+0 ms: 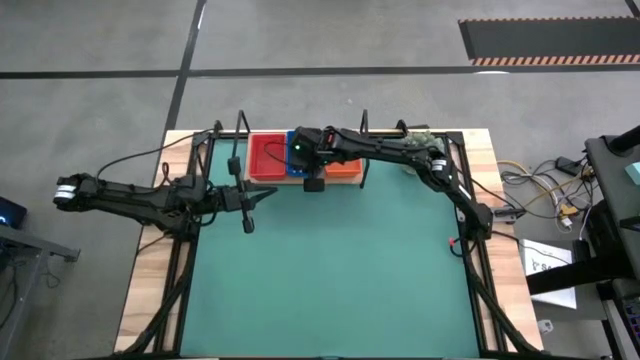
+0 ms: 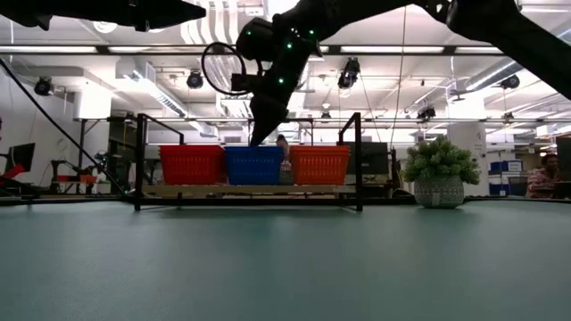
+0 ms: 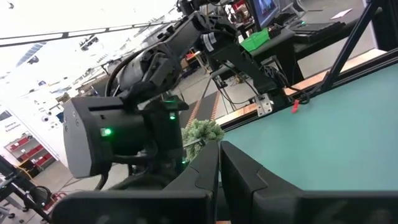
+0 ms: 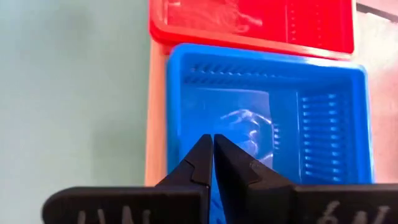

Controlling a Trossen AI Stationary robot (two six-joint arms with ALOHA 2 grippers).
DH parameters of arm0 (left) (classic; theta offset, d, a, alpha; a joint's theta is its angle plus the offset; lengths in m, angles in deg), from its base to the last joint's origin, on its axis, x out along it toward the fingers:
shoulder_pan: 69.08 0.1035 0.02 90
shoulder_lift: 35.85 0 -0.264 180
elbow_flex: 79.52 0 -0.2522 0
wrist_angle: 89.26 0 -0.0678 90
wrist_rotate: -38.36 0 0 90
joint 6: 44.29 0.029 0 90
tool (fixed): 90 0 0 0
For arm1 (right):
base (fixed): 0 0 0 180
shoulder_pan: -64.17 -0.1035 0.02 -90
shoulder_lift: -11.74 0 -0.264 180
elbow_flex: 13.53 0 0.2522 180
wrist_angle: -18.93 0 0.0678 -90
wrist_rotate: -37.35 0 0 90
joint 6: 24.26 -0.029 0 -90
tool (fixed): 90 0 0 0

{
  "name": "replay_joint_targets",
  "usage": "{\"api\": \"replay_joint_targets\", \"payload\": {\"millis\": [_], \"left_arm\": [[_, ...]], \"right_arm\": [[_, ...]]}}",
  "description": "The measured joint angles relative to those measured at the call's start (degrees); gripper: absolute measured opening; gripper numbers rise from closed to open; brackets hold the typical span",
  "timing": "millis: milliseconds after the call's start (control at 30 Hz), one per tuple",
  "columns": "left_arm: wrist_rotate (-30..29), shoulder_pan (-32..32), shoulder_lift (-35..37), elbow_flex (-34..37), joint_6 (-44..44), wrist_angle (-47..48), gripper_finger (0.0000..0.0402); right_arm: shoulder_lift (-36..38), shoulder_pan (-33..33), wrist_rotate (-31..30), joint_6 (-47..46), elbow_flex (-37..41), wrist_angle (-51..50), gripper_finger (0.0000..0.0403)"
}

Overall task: Stack baskets on shelf by color
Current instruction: Adjust the blue bins on the shelf, then return to Home Position

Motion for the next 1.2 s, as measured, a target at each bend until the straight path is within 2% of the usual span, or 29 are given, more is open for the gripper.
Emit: {"api": "replay_joint_targets", "payload": {"millis": [900, 1067, 1200], "left_arm": [[0.00, -0.07, 0.03, -0.12, 0.12, -0.63, 0.0000], [0.77, -0.04, 4.84, 0.10, 0.28, 11.44, 0.0000], [6.41, 0.00, 10.41, 0.26, -3.30, 20.51, 0.0000]], "right_arm": [[0.60, -1.63, 0.69, -2.26, 0.71, -0.51, 0.0008], [6.48, -3.74, 5.05, -3.62, 4.27, -3.32, 0.0008], [15.26, -8.09, 5.45, -4.47, 16.15, 2.51, 0.0008]]}}
